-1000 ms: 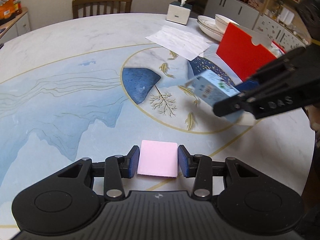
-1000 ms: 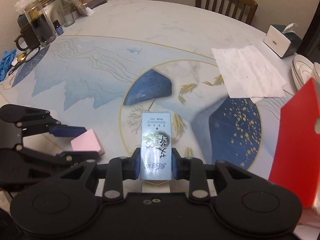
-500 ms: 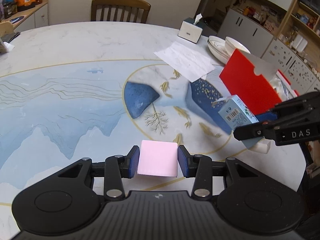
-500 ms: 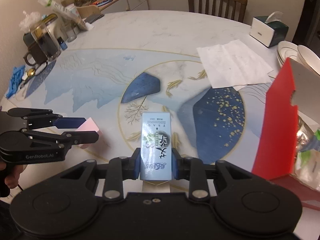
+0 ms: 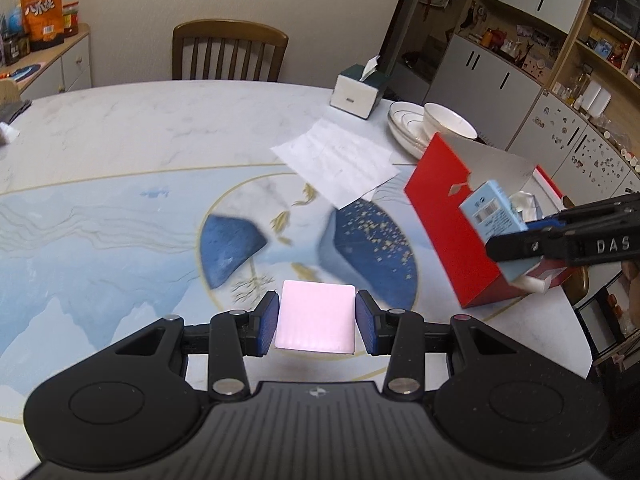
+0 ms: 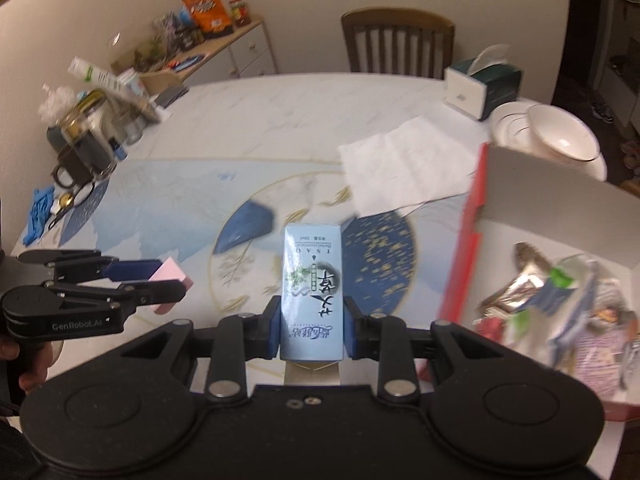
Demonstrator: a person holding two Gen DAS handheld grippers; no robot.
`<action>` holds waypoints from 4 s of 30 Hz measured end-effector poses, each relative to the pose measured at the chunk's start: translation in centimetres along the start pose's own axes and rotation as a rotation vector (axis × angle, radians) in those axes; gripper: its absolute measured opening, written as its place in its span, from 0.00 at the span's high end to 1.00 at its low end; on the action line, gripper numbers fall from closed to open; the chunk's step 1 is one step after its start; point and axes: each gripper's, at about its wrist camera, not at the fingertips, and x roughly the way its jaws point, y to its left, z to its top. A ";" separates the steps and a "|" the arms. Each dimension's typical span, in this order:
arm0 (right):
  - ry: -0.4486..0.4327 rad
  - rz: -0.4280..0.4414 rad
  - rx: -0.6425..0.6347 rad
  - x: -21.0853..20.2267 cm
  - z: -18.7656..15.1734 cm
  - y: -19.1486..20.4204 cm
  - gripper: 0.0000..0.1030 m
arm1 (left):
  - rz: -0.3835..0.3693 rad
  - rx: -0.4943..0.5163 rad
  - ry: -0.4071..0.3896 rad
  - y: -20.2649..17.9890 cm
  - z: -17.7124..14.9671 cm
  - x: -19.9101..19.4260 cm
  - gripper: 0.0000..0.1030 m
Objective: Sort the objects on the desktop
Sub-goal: 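Carry the sticky note and tea box over the red shoebox with both tools, then open both tools to drop the sticky note and tea box in the box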
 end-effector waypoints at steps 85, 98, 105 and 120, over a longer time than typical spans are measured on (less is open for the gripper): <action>0.092 -0.272 0.113 0.9 -4.5 -21.9 0.72 | -0.013 0.528 0.256 -25.6 11.7 24.5 0.61; 0.094 -0.285 0.120 1.0 -4.8 -22.1 0.61 | -0.028 0.505 0.232 -25.9 11.6 23.3 0.47; 0.032 -0.278 0.137 -0.8 -4.8 -22.0 0.38 | -0.035 0.467 0.191 -25.6 11.8 21.6 0.37; -0.076 -0.254 0.133 -4.4 -5.0 -20.7 0.31 | -0.092 0.386 0.088 -24.4 11.1 16.6 0.26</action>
